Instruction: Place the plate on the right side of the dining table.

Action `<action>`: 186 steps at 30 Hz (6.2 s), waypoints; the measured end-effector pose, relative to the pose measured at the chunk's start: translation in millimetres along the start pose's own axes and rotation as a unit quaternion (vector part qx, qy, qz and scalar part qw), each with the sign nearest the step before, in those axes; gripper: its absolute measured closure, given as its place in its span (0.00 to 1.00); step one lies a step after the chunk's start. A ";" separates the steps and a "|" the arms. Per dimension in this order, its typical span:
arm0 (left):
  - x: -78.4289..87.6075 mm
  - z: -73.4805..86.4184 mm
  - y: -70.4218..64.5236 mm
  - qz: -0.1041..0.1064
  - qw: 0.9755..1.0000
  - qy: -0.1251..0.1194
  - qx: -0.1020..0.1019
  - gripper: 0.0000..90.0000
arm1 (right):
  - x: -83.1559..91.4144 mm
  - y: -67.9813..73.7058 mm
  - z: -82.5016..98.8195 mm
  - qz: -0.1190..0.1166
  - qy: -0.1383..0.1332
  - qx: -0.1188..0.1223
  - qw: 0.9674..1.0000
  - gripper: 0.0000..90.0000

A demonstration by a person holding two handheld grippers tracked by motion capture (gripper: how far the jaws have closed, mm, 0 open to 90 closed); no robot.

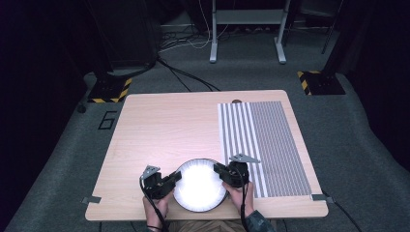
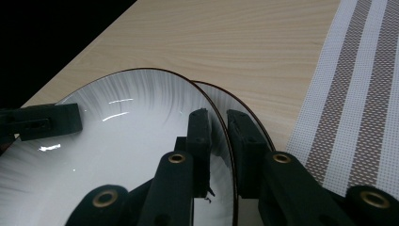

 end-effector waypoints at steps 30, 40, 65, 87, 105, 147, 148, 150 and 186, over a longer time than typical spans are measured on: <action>-5.6 -18.1 -15.1 0.022 0.999 -0.018 -0.016 0.89 | 23.4 -5.3 -17.0 -0.012 -0.039 -0.005 0.999 0.89; -7.9 -25.9 -23.0 0.024 0.999 -0.015 -0.034 0.89 | 30.4 -8.3 -22.8 -0.010 -0.044 0.004 0.999 0.88; -23.4 -37.2 -43.9 0.043 0.998 -0.001 -0.052 0.89 | 48.2 -25.1 -36.2 0.000 -0.057 0.003 0.998 0.86; -39.7 -49.4 -60.2 0.063 0.996 0.005 -0.070 0.89 | 62.9 -41.5 -48.8 0.016 -0.066 0.009 0.998 0.85; -65.5 -62.4 -78.4 0.077 0.992 0.021 -0.095 0.89 | 76.9 -66.8 -57.9 0.035 -0.074 0.000 0.997 0.85; -110.3 -82.0 -100.6 0.100 0.988 0.048 -0.109 0.88 | 90.5 -107.0 -76.2 0.059 -0.086 -0.006 0.995 0.85; -111.4 -82.8 -101.1 0.099 0.988 0.048 -0.108 0.88 | 90.2 -108.0 -76.9 0.059 -0.087 -0.005 0.994 0.85; -113.3 -84.1 -102.1 0.100 0.988 0.049 -0.108 0.88 | 90.3 -109.8 -77.9 0.060 -0.087 -0.006 0.994 0.85; -148.9 -109.6 -109.2 0.117 0.986 0.070 -0.092 0.88 | 85.0 -140.1 -104.4 0.053 -0.084 -0.016 0.995 0.85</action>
Point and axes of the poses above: each handheld gripper's, and its own axes: x roughly backward along the jaws, z roughly out of its underside, y roughly to its left, the point moved 8 cm from there along -x, roughly forward along the jaws, and after that the axes turned 15 degrees about z, right-handed, at the moved point
